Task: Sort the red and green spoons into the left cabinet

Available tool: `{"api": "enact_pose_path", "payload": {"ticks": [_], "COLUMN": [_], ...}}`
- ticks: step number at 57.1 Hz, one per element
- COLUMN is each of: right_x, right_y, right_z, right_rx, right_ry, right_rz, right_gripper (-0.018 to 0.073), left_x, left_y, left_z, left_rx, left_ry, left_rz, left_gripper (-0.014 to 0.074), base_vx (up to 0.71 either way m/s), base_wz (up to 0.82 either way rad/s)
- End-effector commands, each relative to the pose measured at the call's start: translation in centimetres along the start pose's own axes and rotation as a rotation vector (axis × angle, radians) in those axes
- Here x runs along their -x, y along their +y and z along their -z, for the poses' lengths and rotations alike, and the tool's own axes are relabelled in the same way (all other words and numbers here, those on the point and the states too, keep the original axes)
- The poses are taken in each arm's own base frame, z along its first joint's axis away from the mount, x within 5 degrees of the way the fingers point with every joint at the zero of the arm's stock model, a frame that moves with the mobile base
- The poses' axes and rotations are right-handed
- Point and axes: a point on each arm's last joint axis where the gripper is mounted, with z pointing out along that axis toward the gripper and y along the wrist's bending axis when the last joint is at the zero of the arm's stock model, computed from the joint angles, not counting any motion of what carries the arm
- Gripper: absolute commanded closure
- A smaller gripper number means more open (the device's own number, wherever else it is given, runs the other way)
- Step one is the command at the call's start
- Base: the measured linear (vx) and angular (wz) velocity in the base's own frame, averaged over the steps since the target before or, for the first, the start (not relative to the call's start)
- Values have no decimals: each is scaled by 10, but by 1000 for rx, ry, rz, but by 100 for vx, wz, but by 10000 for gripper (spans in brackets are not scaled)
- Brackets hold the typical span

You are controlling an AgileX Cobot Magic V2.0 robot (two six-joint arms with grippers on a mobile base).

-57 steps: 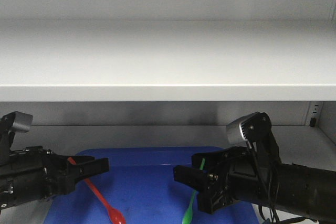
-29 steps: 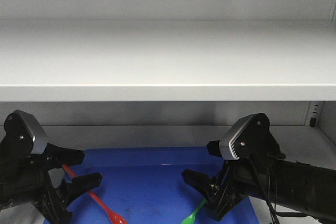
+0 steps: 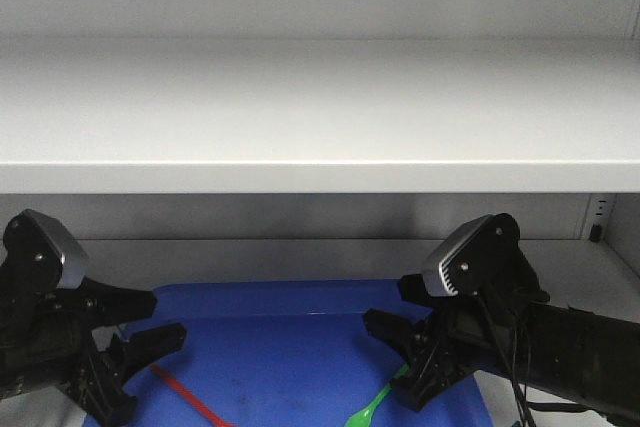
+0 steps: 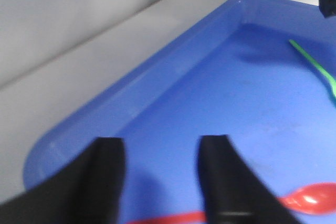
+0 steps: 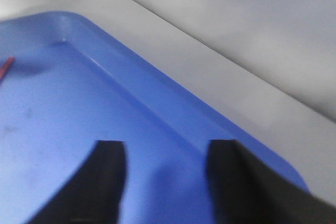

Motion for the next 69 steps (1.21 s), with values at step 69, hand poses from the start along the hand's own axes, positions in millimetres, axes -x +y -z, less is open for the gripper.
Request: {"api": "enact_pose_path", "payload": {"ticks": [69], "right_x": [-13], "right_y": [40], "right_z": [85], "right_rx": [1], "right_ry": [-133], "right_rz": [-118], "right_gripper": [562], "left_x": [0], "left_y": [-112], "left_z": [155], "left_rx": [75], "left_ry": [-328], "left_rz": [-122], "left_gripper": [597], "base_vx": [0], "base_wz": [0]}}
